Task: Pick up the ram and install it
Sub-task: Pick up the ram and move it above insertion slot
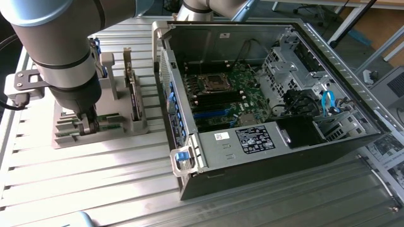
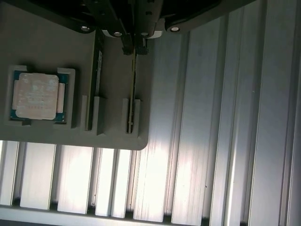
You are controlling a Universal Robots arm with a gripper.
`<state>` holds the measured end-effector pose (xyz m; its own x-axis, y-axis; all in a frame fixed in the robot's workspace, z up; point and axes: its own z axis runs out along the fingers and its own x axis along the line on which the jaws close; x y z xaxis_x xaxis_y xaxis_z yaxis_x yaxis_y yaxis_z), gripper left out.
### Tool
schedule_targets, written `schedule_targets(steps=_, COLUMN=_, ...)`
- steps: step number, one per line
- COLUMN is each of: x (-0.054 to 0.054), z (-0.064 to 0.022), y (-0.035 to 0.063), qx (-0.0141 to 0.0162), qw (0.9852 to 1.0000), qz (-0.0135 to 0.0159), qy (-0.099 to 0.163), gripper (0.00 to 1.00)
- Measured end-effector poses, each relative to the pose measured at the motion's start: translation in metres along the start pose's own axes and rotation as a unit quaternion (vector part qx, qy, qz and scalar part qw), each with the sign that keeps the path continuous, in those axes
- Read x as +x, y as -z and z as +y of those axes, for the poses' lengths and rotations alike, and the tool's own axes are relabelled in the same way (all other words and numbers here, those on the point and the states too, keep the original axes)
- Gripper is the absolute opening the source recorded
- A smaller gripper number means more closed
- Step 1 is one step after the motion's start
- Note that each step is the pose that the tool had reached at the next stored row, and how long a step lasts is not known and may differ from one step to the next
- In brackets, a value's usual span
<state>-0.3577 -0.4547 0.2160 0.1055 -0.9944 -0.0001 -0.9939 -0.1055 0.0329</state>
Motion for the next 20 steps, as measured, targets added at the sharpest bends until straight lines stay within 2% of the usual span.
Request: schedule_targets(steps=20, x=0.0000, z=0.0003, y=0.0078, qx=0.0000, qw=1.0000, qz=0.0001, qy=0.000, gripper=0.13)
